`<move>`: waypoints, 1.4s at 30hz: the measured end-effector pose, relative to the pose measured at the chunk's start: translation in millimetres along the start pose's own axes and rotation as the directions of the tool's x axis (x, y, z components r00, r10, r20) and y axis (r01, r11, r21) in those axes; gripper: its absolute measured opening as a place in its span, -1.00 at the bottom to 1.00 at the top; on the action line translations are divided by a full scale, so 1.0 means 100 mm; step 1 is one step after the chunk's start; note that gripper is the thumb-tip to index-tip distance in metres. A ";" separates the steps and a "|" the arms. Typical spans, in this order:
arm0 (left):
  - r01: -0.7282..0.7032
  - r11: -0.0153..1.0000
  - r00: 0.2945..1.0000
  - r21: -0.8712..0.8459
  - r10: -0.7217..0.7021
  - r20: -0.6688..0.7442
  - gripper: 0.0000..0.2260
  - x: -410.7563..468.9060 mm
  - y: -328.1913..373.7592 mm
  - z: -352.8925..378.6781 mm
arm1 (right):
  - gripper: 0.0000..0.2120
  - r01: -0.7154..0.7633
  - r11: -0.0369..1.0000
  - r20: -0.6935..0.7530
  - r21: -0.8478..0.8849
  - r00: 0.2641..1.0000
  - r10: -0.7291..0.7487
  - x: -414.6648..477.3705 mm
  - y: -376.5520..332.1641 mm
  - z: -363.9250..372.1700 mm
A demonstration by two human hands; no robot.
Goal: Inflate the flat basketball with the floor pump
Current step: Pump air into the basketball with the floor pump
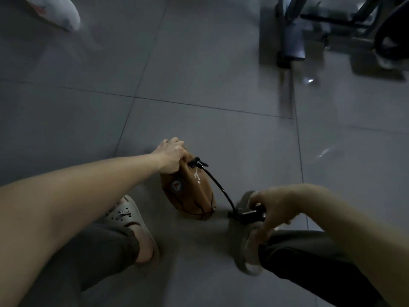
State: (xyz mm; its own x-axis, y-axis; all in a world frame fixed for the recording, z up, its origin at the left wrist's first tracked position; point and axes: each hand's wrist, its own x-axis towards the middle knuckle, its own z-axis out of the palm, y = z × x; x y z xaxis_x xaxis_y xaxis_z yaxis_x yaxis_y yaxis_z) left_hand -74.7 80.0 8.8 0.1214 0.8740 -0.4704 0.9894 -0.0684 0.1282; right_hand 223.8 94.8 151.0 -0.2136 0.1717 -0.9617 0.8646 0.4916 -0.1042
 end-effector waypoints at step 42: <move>0.458 0.738 0.889 -0.495 -0.394 0.235 -0.12 -0.05 0.61 0.16 | -0.80 -0.009 0.935 -0.508 0.355 0.838 0.201 -0.19 -0.06 -0.02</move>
State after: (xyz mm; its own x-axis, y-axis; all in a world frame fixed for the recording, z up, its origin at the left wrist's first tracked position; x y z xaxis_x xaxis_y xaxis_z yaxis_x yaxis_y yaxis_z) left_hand -13.5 63.5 5.3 -0.2634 0.6906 -0.6736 0.7461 0.5884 0.3116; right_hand 222.0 90.3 170.6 -0.2362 0.6759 -0.6981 0.9716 0.1553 -0.1785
